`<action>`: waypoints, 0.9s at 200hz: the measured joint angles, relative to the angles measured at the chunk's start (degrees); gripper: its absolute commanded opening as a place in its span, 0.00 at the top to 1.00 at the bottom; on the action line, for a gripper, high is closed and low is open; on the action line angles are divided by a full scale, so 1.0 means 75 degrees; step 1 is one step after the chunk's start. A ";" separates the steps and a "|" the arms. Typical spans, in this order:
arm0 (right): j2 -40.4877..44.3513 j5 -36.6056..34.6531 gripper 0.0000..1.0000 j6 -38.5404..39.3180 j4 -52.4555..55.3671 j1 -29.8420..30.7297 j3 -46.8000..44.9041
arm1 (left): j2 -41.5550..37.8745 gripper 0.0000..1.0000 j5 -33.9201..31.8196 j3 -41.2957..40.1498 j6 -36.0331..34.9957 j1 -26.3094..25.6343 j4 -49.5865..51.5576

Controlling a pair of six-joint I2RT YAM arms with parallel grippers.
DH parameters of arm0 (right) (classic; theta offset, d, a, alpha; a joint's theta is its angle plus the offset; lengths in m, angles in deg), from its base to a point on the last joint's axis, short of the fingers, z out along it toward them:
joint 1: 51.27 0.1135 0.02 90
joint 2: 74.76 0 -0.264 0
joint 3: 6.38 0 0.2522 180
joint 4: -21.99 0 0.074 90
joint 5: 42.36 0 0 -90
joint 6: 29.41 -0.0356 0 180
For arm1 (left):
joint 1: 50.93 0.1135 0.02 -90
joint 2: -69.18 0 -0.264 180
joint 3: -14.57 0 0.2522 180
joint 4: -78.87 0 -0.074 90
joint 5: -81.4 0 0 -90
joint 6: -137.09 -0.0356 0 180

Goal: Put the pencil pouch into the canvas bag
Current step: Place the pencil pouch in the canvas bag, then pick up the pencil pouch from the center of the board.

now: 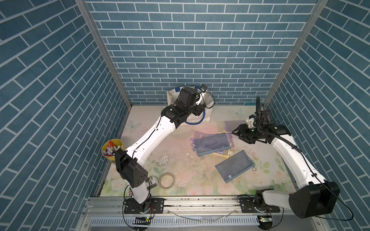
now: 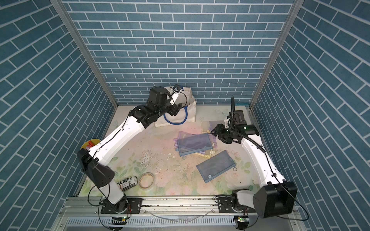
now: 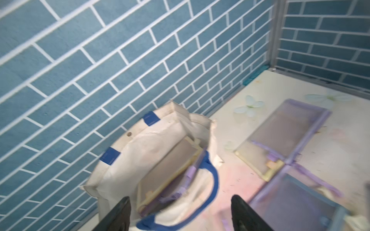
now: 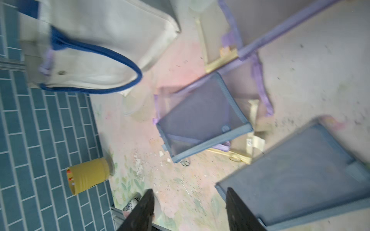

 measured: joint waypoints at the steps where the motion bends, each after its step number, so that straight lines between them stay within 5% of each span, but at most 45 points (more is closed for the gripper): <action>1: 0.0015 -0.0012 0.43 -0.0009 0.0003 0.0000 -0.0032 | -0.0023 0.18 0.0003 -0.0023 0.0009 -0.0017 0.0009; 72: 0.1166 -0.0863 0.42 -0.1682 -0.0702 -0.0207 -0.3139 | -0.0227 0.02 0.2084 -0.1539 0.1775 -0.1067 0.0676; 180: 0.0679 -0.1329 0.43 -0.2337 -0.1807 -0.0530 -0.3984 | 0.2579 0.04 0.4666 -0.0283 0.2696 -0.1198 0.1932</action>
